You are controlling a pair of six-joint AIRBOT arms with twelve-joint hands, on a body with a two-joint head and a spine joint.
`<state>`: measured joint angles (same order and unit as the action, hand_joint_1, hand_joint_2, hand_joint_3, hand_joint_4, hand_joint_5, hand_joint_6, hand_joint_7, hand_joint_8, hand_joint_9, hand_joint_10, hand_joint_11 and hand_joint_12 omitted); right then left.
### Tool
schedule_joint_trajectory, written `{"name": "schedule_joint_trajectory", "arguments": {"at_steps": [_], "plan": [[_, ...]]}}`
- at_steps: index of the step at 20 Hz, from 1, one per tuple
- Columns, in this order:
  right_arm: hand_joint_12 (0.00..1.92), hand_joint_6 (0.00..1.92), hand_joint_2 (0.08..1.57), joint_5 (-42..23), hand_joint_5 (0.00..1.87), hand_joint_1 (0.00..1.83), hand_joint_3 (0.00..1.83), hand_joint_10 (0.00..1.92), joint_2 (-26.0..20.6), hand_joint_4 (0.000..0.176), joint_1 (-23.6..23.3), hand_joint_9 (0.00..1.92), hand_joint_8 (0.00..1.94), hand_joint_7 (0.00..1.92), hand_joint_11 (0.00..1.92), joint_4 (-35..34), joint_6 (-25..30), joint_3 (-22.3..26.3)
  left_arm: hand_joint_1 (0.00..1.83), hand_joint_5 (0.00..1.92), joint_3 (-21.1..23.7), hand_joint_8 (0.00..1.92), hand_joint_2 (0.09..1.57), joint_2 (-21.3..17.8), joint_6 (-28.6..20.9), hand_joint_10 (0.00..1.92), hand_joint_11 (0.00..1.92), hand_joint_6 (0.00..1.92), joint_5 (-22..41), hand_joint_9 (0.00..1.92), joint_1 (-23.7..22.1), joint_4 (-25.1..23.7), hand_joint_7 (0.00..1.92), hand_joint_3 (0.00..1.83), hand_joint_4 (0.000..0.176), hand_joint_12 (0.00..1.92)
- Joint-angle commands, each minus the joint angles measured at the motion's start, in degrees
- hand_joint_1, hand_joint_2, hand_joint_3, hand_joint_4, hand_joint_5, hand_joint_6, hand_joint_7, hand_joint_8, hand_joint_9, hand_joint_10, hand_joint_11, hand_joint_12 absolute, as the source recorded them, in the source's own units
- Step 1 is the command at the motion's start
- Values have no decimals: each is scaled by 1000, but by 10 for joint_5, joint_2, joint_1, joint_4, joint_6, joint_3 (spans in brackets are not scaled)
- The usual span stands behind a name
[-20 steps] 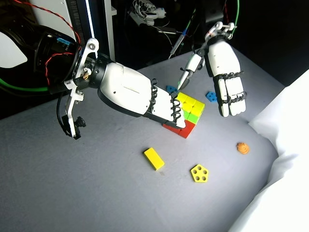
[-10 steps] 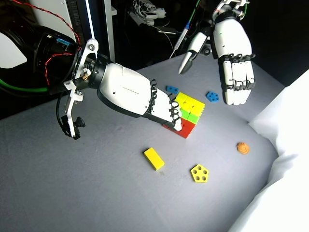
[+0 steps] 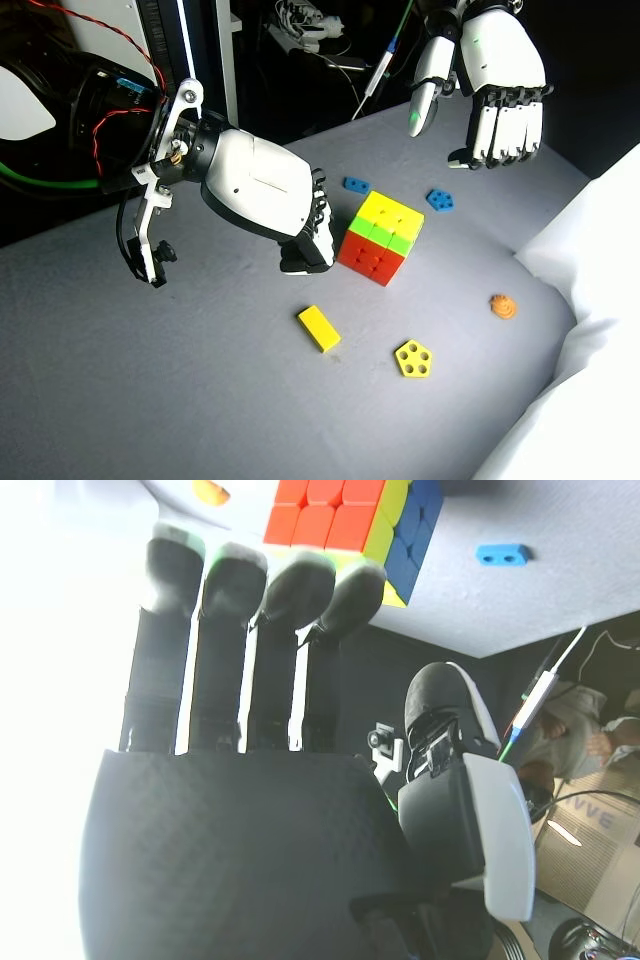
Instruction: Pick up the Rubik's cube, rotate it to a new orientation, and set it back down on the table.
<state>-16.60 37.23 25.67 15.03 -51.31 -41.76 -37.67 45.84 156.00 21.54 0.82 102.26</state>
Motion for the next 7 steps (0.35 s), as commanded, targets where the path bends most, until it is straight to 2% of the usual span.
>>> {"name": "schedule_joint_trajectory", "arguments": {"at_steps": [1, 3, 6, 7], "plan": [[1921, 1630, 1327, -56, 693, 0, 2, 1907, -4, 0, -4, 713, 1709, 840, 687, -6, -1, 2, 21, 674, 4, 1793, 1333, -8, 2, 1810, 469, 1434, -18, 588, -10, -19, 651, 0, 0, 1892], [1921, 1670, 1329, -56, 675, 0, 2, 1919, -4, 0, -4, 709, 1737, 829, 689, -6, -1, 2, 10, 661, 9, 1807, 1332, -16, 6, 1830, 415, 1402, -26, 528, -14, -19, 584, 0, 0, 1918], [1921, 1714, 1332, -55, 652, 0, 1, 1921, -4, 0, -4, 718, 1779, 802, 702, -6, -2, 2, 78, 611, 12, 1787, 1327, -22, 18, 1832, 478, 1525, -35, 566, -20, -19, 600, 0, 0, 1919], [1921, 1671, 1329, -55, 671, 0, 0, 1921, -4, 0, -3, 740, 1757, 819, 720, -6, -2, 2, 79, 606, 14, 1806, 1326, -23, 20, 1864, 477, 1546, -35, 571, -20, -19, 607, 0, 0, 1921]]}}
